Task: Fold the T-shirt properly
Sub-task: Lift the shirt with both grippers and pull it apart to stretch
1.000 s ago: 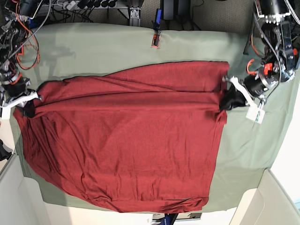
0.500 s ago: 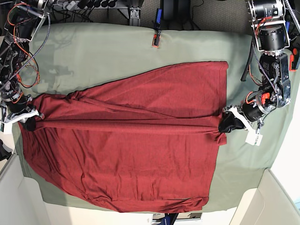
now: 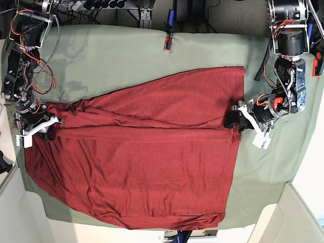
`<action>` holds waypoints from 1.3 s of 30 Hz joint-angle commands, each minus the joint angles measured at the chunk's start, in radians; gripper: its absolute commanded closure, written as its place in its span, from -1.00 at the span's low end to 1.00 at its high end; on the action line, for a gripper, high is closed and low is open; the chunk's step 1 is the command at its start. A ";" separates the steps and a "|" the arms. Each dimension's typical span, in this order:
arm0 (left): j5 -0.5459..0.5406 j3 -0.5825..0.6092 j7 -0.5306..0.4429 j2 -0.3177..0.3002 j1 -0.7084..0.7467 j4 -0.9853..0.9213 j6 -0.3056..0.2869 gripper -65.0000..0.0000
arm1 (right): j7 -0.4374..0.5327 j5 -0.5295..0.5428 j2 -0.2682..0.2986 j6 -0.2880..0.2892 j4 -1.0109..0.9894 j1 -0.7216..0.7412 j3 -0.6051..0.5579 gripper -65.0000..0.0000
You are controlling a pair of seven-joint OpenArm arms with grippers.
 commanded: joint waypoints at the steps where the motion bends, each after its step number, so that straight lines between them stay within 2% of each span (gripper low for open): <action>1: -0.061 -0.018 0.021 -0.034 -0.018 0.019 -0.006 0.06 | 0.027 -0.002 0.013 0.006 0.014 0.024 0.000 0.34; 2: -0.126 -0.032 0.074 -0.046 -0.015 0.027 -0.006 0.06 | 0.027 -0.011 0.014 0.013 0.014 0.024 0.000 0.26; 4: -0.241 -0.071 0.177 -0.075 0.009 0.072 -0.006 0.06 | 0.026 -0.017 0.014 0.019 0.017 0.024 0.004 0.23; 6: -0.290 -0.122 0.244 -0.098 0.064 0.155 -0.006 0.06 | 0.026 -0.014 0.014 0.019 0.019 0.024 0.011 0.24; 10: -0.334 -0.224 0.265 -0.111 0.258 0.335 -0.006 0.06 | 0.026 0.011 0.014 0.019 0.019 0.024 0.017 0.24; 13: -0.352 -0.267 0.264 -0.084 0.397 0.445 -0.006 0.06 | 0.027 0.015 0.013 0.020 0.019 0.024 0.017 0.24; 16: -0.348 -0.291 0.248 -0.034 0.486 0.494 -0.006 0.06 | 0.026 0.015 0.013 0.020 0.019 0.024 0.017 0.24; 21: -0.274 -0.404 0.204 0.064 0.519 0.495 -0.006 0.06 | 0.025 0.014 0.014 0.019 0.019 0.024 0.017 0.24; 25: -0.245 -0.423 0.201 0.073 0.528 0.486 -0.006 0.06 | 0.023 0.015 0.014 0.020 0.019 0.022 0.017 0.24; 34: -0.235 -0.327 0.203 0.121 0.547 0.480 -0.006 0.06 | 0.023 0.015 0.014 0.019 0.019 0.022 0.017 0.24; 39: -0.208 -0.291 0.165 0.134 0.545 0.480 -0.006 0.06 | 0.006 0.017 0.014 0.020 0.020 0.022 0.017 0.24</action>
